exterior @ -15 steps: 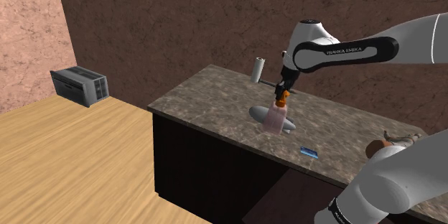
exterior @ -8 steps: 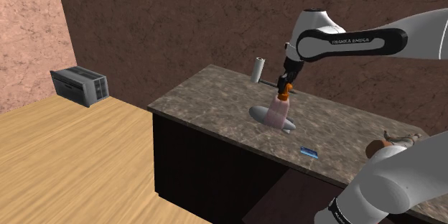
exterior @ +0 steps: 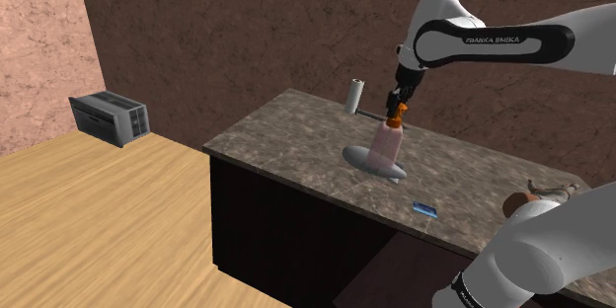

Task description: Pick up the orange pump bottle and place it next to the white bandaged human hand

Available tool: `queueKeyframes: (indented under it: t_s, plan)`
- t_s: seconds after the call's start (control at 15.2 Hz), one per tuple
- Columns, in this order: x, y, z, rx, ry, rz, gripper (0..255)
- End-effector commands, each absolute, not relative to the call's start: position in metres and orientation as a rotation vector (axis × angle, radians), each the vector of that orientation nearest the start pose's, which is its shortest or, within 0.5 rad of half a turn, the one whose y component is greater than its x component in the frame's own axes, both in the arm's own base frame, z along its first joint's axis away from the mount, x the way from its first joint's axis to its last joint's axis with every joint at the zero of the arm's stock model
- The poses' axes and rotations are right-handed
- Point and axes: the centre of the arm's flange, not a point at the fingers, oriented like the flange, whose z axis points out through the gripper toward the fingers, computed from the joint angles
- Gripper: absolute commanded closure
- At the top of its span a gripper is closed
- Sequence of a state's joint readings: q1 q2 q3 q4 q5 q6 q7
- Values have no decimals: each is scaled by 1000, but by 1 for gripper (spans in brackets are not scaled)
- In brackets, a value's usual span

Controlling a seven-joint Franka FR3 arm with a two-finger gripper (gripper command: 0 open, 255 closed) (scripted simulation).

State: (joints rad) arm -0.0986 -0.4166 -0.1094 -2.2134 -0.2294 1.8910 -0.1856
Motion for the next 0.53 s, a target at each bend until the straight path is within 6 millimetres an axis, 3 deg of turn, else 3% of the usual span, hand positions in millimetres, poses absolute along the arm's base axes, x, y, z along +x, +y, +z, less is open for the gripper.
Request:
queueKeyframes:
  t_s: [0.0, 0.46]
  plan:
    - [426, -113, 563, -3330, -79, -96, 255]
    - [426, -113, 600, -3330, -79, -96, 255]
